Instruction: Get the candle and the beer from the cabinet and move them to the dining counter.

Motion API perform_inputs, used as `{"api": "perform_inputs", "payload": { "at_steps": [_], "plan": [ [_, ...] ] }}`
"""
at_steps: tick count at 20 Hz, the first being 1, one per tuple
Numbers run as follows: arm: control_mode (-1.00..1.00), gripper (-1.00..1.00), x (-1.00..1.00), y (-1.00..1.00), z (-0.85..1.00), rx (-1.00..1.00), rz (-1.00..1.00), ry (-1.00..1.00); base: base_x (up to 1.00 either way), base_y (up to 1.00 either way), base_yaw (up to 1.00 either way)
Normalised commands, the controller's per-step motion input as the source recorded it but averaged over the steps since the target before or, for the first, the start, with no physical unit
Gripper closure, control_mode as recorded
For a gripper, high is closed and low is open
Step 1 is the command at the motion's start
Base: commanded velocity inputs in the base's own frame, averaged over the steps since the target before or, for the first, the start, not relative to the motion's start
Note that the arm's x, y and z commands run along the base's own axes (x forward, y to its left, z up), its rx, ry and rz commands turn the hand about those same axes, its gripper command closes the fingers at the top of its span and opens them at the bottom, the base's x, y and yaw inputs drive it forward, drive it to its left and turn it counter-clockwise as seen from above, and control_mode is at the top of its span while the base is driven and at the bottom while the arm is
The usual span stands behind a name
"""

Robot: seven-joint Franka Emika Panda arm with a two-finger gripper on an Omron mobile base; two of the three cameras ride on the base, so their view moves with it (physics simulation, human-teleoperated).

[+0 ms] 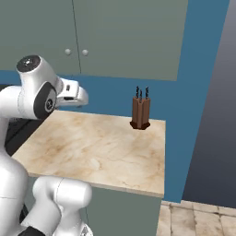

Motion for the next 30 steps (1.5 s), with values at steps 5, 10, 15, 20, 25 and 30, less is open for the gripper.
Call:
{"api": "perform_inputs", "payload": {
  "at_steps": [5,10,15,20,25,30],
  "plan": [
    [-1.0,-1.0,-0.62,0.0,0.47,-0.03,-0.02,-0.49,0.0,0.0,0.0],
    [-1.0,-1.0,-0.19,0.0,0.73,0.0,-0.05,-0.34,0.0,0.0,0.0],
    [-1.0,-1.0,0.0,-0.02,0.89,0.0,0.0,-0.28,0.0,0.0,0.0],
    [-1.0,-1.0,0.0,-0.18,0.63,0.03,0.0,-0.26,0.0,0.0,0.0],
    [-1.0,-1.0,0.18,-0.14,0.03,0.02,0.02,-0.17,0.0,0.0,0.0],
    [-1.0,-1.0,0.3,0.0,-0.03,0.0,0.03,-0.16,0.0,0.0,0.0]
  ]
}}
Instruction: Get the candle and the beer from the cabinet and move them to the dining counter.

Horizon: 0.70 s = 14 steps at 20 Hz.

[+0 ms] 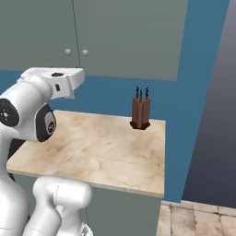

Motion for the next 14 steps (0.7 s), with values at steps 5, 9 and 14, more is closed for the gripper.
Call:
{"api": "perform_inputs", "payload": {
  "at_steps": [5,9,14],
  "plan": [
    [-1.0,-1.0,0.41,-0.01,0.0,0.0,0.04,-0.09,0.0,0.0,0.0],
    [-1.0,-1.0,0.28,-0.01,0.0,0.0,0.02,-0.01,0.0,0.0,0.0],
    [-1.0,-1.0,0.34,0.0,0.0,0.0,0.0,0.0,0.0,0.0,0.0]
  ]
}}
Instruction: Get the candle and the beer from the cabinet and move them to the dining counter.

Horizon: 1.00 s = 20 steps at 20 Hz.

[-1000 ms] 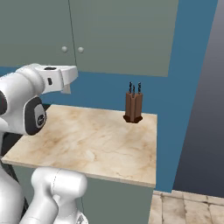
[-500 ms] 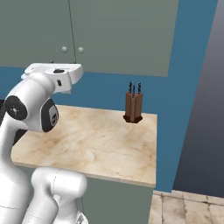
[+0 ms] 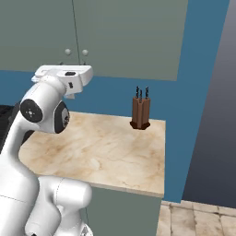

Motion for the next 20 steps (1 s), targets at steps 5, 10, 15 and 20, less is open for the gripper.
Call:
{"api": "perform_inputs", "payload": {
  "at_steps": [5,10,15,20],
  "plan": [
    [-1.0,-1.0,0.38,0.01,0.03,0.0,0.0,0.0,0.0,0.0,0.0],
    [-1.0,-1.0,0.4,0.02,0.03,0.0,0.0,0.0,0.0,0.0,0.0],
    [-1.0,-1.0,0.37,0.0,0.0,0.0,0.0,0.0,0.0,0.0,0.0],
    [-1.0,-1.0,0.35,0.0,0.0,0.0,0.0,0.0,0.0,0.0,0.0]
  ]
}}
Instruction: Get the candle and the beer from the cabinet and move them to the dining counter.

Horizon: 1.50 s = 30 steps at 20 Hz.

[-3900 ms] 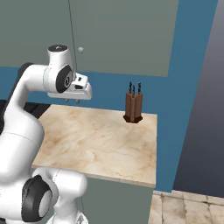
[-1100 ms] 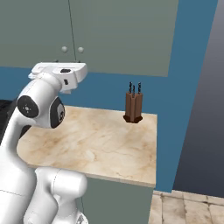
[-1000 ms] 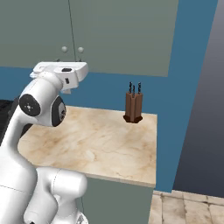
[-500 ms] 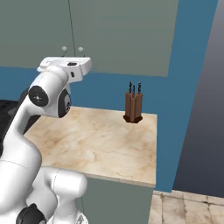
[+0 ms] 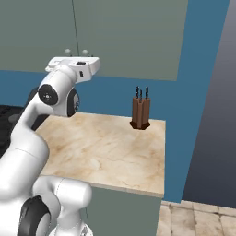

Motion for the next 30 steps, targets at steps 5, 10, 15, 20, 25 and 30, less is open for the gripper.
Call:
{"api": "perform_inputs", "payload": {
  "at_steps": [5,10,15,20,25,30],
  "plan": [
    [-1.0,-1.0,0.37,0.0,0.0,0.0,0.0,0.0,0.0,0.0,0.0],
    [-1.0,-1.0,0.37,0.0,0.0,0.0,0.0,0.0,0.0,0.0,0.0],
    [-1.0,-1.0,0.29,0.0,0.0,0.0,0.0,0.0,0.0,0.0,0.0],
    [-1.0,-1.0,0.23,-0.01,0.0,0.0,0.0,0.0,0.0,0.0,0.0],
    [-1.0,1.0,0.23,0.0,0.0,0.0,0.0,0.0,0.0,0.0,0.0],
    [-1.0,1.0,0.13,0.0,0.0,0.0,0.01,0.0,0.0,0.0,0.0]
  ]
}}
